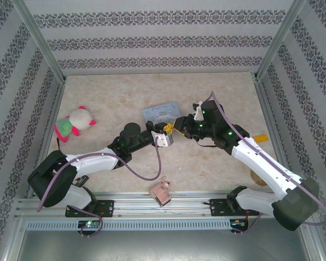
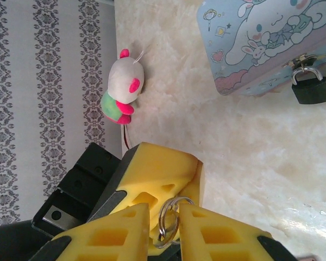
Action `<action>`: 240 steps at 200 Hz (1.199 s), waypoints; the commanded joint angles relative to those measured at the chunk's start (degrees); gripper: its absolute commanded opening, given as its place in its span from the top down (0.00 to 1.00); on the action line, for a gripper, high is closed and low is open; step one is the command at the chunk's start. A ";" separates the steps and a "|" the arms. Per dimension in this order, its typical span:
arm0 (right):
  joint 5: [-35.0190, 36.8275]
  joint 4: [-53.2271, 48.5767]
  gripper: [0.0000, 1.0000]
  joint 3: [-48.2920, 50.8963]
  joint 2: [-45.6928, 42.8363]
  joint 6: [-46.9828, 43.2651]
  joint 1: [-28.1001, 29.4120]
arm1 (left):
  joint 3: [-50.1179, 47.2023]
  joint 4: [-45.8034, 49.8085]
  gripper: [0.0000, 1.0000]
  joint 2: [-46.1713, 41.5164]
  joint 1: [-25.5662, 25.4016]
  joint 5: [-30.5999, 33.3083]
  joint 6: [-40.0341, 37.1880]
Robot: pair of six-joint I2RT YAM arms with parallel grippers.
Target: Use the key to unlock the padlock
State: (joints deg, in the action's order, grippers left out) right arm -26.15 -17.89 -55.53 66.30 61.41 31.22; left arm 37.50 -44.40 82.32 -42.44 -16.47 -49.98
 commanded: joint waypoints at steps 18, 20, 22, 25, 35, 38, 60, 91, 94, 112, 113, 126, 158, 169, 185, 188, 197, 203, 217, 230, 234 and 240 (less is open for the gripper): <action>-1.79 1.89 0.77 -1.80 0.98 0.78 -0.37 | 0.29 -2.24 1.00 0.56 -0.94 -0.92 -0.74; -1.84 1.85 0.77 -1.78 1.01 0.74 -0.37 | 0.30 -2.28 1.00 0.56 -0.91 -0.91 -0.74; -1.87 1.82 0.77 -1.71 1.02 0.76 -0.37 | 0.30 -2.27 1.00 0.56 -0.90 -0.88 -0.67; -1.88 1.86 0.77 -1.71 1.10 0.73 -0.37 | 0.30 -2.34 1.00 0.56 -0.90 -0.89 -0.65; -1.97 1.87 0.77 -1.52 1.27 0.88 -0.37 | 0.26 -2.36 1.00 0.56 -0.89 -0.84 -0.52; -1.97 1.89 0.77 -1.44 1.33 0.85 -0.37 | 0.36 -2.36 1.00 0.56 -0.88 -0.81 -0.51; -2.41 2.17 0.83 -1.16 1.80 0.89 -0.37 | 0.34 -2.27 1.00 0.56 -0.91 -0.71 -0.38; -2.57 2.21 0.94 -0.99 1.81 0.73 -0.59 | 0.47 -2.34 1.00 0.48 -0.90 0.09 0.10; -2.59 2.32 0.96 -0.92 1.77 0.73 -0.63 | 0.43 -2.40 1.00 0.47 -0.89 0.12 0.21; -2.59 2.53 1.00 -0.42 1.64 0.56 -1.05 | 0.32 -2.91 1.00 0.43 -0.89 0.20 0.66; -2.54 2.56 1.00 -0.39 1.59 0.56 -1.11 | 0.26 -2.94 1.00 0.40 -0.89 0.20 0.71; -2.68 3.32 1.00 0.35 1.40 0.65 -1.55 | 0.08 -3.41 0.98 0.16 -0.89 0.05 1.10; -3.41 6.32 1.00 2.51 0.78 0.57 -3.12 | -0.36 -2.49 0.60 -1.16 -0.89 -1.17 1.58; -4.11 7.58 1.00 3.34 0.52 -0.24 -3.98 | -0.74 -1.57 0.49 -2.25 -0.89 -1.67 2.10; -4.88 9.75 1.00 4.89 -0.14 -1.08 -5.30 | -1.09 1.31 0.36 -4.45 -0.90 -2.55 3.30; -5.14 10.54 1.00 5.23 -0.31 -1.31 -5.56 | -1.24 1.93 0.34 -4.97 -0.90 -2.71 3.58; -5.54 11.88 1.00 6.03 -0.68 -1.94 -6.26 | -1.38 3.72 0.28 -6.54 -0.89 -2.95 5.02; -5.72 12.69 1.00 6.44 -0.90 -2.41 -6.72 | -1.54 4.68 0.24 -7.54 -0.89 -2.87 6.40; -6.48 14.68 1.00 7.50 -1.41 -3.57 -7.85 | -1.59 6.85 0.13 -10.01 -0.88 -1.61 11.08; -7.42 17.09 1.00 8.55 -1.78 -4.84 -8.68 | -0.87 9.54 0.05 -11.96 -0.69 0.19 17.31; -7.69 17.76 1.00 8.78 -1.94 -5.38 -8.85 | -0.40 10.50 0.02 -12.48 -0.52 0.80 19.70; -7.99 18.60 1.00 9.21 -2.13 -6.22 -9.21 | 0.49 12.70 0.01 -13.14 -0.23 1.25 23.64</action>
State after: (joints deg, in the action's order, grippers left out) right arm -31.51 -6.20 -48.01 66.00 59.40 23.20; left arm 36.42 -38.94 72.29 -42.70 -17.15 -40.53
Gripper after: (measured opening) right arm 0.062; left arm 0.957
